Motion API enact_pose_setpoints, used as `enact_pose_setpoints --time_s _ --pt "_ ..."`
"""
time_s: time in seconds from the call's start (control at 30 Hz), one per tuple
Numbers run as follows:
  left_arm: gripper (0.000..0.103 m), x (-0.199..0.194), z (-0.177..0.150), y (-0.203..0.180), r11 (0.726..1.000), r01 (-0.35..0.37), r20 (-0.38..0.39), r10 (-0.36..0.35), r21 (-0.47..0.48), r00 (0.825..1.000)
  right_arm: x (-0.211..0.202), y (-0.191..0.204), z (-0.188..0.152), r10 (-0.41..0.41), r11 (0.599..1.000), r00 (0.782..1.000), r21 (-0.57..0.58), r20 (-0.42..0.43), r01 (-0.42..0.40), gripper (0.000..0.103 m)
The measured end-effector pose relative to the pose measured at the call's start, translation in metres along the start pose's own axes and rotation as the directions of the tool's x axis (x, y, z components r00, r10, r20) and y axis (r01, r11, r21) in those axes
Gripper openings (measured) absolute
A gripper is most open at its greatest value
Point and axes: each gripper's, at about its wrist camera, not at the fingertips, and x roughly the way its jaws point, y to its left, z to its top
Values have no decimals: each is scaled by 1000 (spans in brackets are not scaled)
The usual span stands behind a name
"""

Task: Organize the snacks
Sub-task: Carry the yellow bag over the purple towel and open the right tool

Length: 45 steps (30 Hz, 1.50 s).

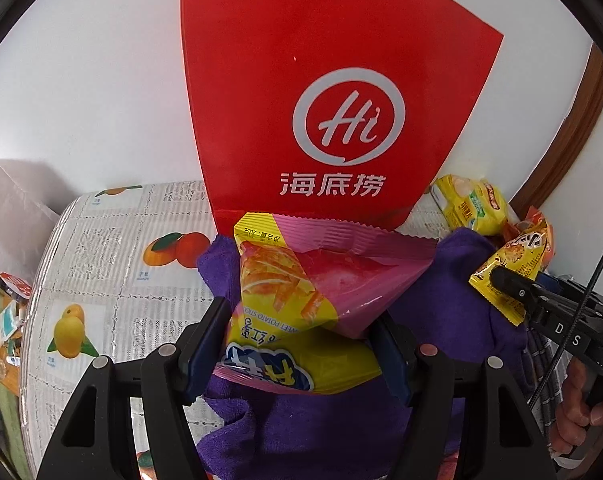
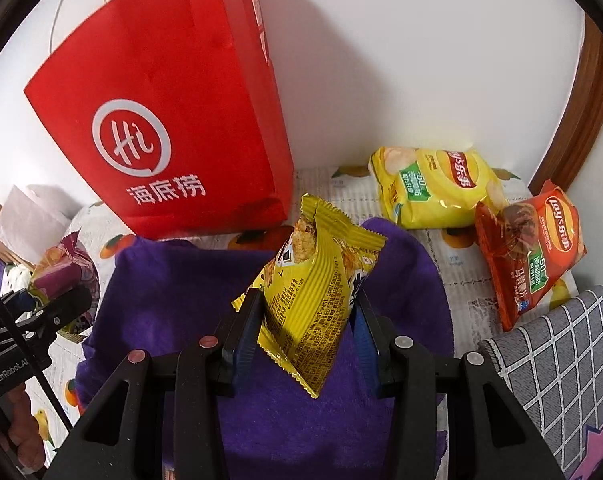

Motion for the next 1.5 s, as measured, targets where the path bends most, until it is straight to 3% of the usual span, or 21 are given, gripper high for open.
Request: enact_pose_setpoints --time_s 0.33,1.5 --pt "66 13 -2 3 1000 -31 -37 30 -4 999 17 -2 -5 -29 1000 998 -8 -63 28 44" --pt "66 31 -7 -2 999 -33 -109 35 20 993 47 5 -16 -50 998 989 -33 -136 46 45"
